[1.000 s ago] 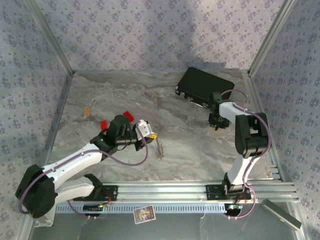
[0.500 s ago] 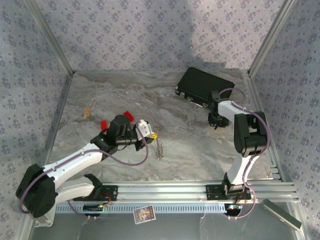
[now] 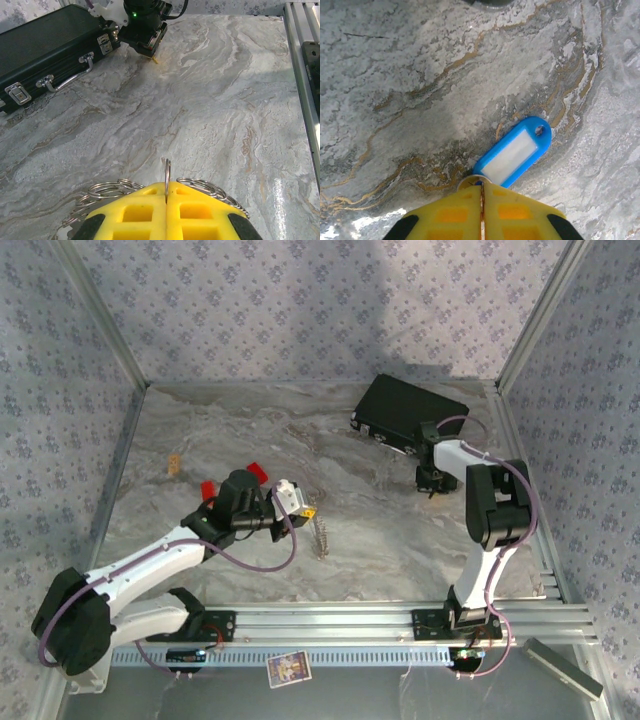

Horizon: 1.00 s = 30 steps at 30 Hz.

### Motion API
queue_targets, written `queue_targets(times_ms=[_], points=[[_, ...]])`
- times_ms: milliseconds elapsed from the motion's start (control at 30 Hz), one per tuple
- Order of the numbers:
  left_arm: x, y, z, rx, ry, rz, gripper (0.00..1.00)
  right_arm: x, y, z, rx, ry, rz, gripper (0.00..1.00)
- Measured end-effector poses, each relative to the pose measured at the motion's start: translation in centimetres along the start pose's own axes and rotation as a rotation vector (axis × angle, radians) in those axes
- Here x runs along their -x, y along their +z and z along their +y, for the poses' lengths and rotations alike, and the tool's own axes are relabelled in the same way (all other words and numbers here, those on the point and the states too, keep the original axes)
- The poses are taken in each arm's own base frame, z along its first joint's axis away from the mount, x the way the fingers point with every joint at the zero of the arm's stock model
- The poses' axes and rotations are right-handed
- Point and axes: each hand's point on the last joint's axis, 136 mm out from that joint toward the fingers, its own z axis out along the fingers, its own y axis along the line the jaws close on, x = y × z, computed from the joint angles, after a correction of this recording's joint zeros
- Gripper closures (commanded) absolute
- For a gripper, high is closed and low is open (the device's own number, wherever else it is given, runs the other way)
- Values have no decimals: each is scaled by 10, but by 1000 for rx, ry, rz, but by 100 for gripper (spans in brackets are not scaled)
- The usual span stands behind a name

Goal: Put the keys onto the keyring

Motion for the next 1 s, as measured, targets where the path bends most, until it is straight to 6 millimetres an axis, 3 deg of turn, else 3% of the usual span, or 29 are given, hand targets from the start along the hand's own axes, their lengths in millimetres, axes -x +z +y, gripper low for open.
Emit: queue_targets(times_ms=[267, 367, 467, 733, 867, 1000], points=[[0, 0, 0, 0, 14, 0, 100, 0, -7, 9, -13, -48, -24, 100], [0, 0, 0, 1, 14, 0, 100, 2, -21, 18, 3, -75, -56, 100], [0, 0, 1, 3, 13, 1, 100, 9, -50, 30, 47, -102, -143, 100], [-1, 0, 4, 22, 2, 6, 100, 13, -155, 74, 323, -200, -430, 100], [0, 0, 4, 25, -9, 2, 100, 1, -184, 91, 474, -256, -492, 100], [1, 0, 5, 28, -18, 2, 100, -19, -194, 102, 572, -279, -460, 100]])
